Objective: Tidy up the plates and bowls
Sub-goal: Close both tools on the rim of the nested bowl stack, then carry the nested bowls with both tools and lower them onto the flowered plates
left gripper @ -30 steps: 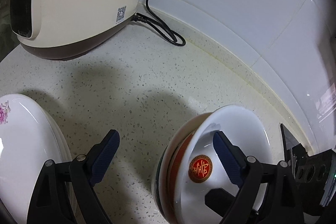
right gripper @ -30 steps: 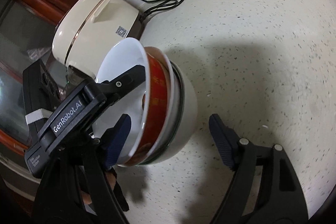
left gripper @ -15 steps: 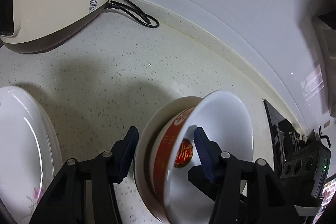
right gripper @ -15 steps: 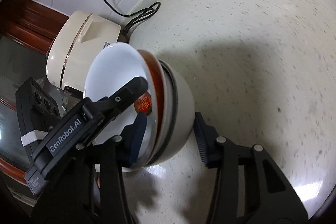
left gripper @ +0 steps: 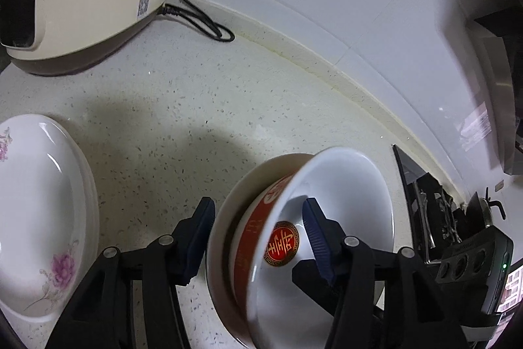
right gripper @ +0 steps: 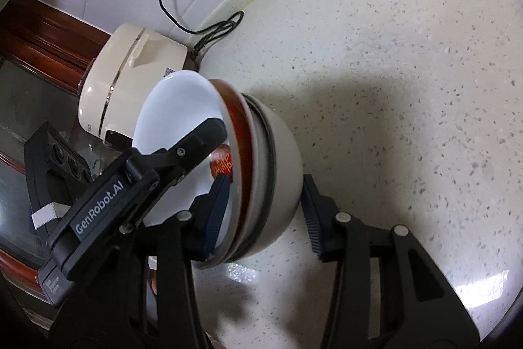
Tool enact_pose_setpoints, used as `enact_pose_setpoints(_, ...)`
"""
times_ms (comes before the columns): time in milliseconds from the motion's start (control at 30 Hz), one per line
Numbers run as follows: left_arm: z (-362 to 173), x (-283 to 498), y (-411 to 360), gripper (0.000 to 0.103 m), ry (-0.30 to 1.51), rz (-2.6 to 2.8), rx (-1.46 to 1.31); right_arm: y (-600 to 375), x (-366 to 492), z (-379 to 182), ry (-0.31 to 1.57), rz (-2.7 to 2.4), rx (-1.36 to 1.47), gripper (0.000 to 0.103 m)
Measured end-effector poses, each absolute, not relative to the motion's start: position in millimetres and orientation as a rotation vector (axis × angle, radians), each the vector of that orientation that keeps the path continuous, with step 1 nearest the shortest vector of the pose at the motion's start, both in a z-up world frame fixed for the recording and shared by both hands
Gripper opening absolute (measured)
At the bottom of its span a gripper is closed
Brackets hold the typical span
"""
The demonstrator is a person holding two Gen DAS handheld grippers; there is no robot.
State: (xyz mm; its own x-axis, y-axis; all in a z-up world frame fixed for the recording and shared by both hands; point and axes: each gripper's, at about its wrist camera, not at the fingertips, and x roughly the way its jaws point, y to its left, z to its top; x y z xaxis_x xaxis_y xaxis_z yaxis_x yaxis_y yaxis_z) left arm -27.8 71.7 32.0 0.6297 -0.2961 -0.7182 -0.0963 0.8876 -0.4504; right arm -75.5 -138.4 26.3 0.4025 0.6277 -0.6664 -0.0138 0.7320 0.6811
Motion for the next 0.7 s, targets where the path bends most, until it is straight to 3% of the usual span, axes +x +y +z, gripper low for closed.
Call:
enact_pose_setpoints(333, 67.9, -53.0, 122.9, 0.059, 0.788, -0.061, -0.531, -85.7, -79.6, 63.9, 1.052, 0.522, 0.588, 0.048)
enact_pose_setpoints(700, 74.2, -89.1, 211.8, 0.06, 0.745, 0.064, -0.582, 6.3, -87.2, 62.9, 1.098, 0.66, 0.525, 0.048)
